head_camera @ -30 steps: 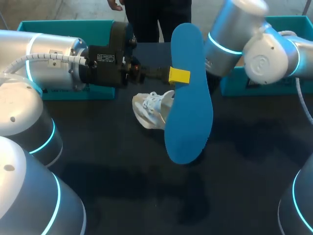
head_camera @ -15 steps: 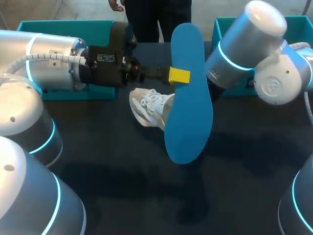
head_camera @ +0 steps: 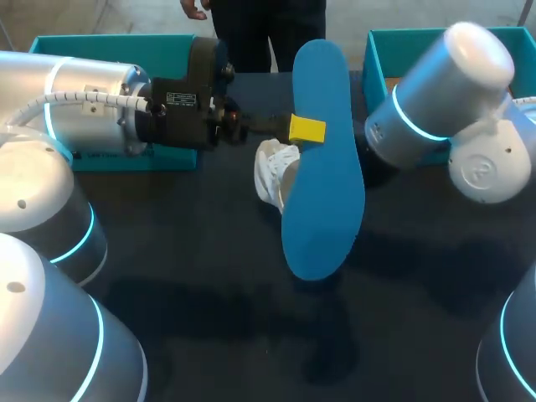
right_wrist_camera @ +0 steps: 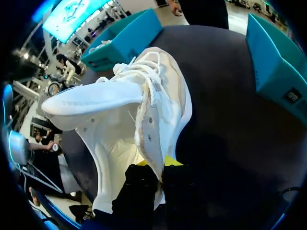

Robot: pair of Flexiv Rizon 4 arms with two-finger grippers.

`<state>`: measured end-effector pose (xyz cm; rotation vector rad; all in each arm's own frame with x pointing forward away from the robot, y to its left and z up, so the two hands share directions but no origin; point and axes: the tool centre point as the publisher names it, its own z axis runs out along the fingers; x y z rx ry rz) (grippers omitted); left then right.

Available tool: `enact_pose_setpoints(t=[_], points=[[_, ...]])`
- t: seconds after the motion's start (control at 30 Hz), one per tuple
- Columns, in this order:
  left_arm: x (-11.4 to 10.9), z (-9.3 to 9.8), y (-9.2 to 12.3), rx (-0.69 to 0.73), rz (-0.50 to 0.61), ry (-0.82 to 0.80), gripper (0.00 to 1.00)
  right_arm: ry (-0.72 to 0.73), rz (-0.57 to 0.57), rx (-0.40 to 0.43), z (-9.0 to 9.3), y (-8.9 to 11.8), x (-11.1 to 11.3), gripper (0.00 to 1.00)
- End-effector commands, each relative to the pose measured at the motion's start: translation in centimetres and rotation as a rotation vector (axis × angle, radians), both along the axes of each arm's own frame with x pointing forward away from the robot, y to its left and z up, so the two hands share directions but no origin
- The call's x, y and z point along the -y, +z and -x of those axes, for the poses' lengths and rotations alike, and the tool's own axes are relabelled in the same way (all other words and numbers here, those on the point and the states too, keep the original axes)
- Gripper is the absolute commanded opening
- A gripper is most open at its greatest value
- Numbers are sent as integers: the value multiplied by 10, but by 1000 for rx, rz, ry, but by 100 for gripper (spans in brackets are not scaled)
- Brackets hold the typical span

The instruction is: Take the shoe out of the shoebox, open the shoe tongue, remove and reinsert the insole, then place the shoe into the shoebox

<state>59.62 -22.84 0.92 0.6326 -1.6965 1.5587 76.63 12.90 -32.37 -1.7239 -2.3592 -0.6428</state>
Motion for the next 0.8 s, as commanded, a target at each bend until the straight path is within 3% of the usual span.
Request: enact_pose_setpoints(t=[0.03, 0.8], points=[[1, 1, -2, 0, 3, 3, 0, -67, -5, 12, 7, 2, 0, 0], [1, 1, -2, 0, 3, 3, 0, -140, 2, 2, 11, -37, -18, 0]])
